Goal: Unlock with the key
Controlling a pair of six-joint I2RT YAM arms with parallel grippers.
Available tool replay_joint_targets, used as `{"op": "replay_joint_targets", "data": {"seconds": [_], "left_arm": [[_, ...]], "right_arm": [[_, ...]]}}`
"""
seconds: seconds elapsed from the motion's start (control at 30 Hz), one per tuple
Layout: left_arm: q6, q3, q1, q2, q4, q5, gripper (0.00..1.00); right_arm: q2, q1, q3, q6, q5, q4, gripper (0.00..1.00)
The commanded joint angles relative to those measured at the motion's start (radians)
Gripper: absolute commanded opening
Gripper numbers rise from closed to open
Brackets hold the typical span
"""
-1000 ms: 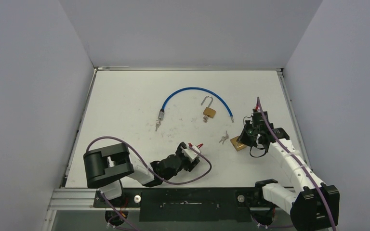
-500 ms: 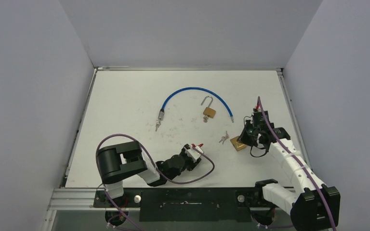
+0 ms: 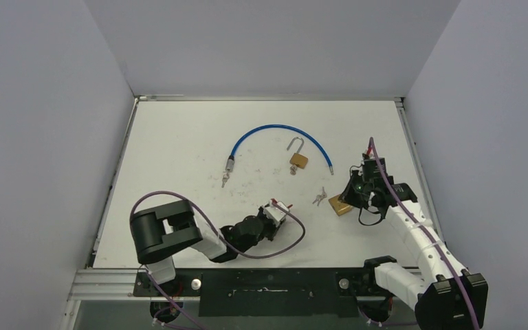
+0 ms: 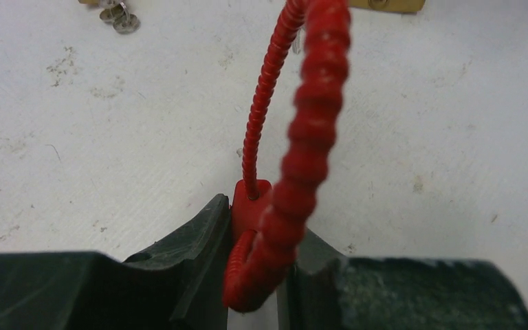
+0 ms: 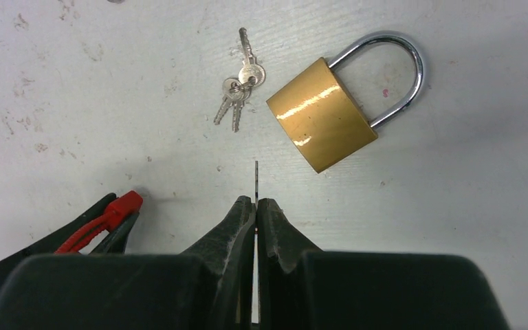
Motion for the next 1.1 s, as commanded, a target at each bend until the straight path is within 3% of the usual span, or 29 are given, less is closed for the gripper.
{"op": "replay_joint_targets", "data": {"seconds": [0.0,0.27,0.43,0.53,0.63,0.73,0.87,0.97,1.07], "left_arm": [[-0.132,0.096,0.067,-0.176,-0.124,0.121,0.0],[-0.388,0.368,0.282,-0.386,-0.74,0.241,0.0],[-0.508,0.527,0.427,-0.392,-0.902,0.442,0.0],[-0.609,0.62,0.522,-0.37,-0.958,0.647,0.0],[-0.719,0.682,0.596,-0.348,-0.935,0.908,0.0],[-0.817,0.716,0.626,-0.355,-0.871,1.051,0.0],[-1.036,0.721,0.657,-0.371,-0.737,1.137,0.0],[-1.328,0.679,0.669,-0.378,-0.533,1.167,0.0],[-1.515,0.635,0.674,-0.384,-0.356,1.164,0.0]], "right_arm": [[-0.059,-0.003,0.048,-0.037,-0.076,0.069,0.0],[-0.081,0.002,0.062,-0.052,-0.355,0.337,0.0],[-0.118,0.016,0.044,-0.034,-0.536,0.492,0.0],[-0.154,0.036,0.023,-0.005,-0.601,0.592,0.0],[-0.166,0.055,0.025,0.002,-0.671,0.66,0.0],[-0.18,0.082,0.021,0.034,-0.689,0.718,0.0],[-0.165,0.12,0.016,0.137,-0.694,0.847,0.0],[-0.139,0.145,0.056,0.174,-0.683,0.887,0.0],[-0.122,0.16,0.078,0.204,-0.689,0.946,0.0]]}}
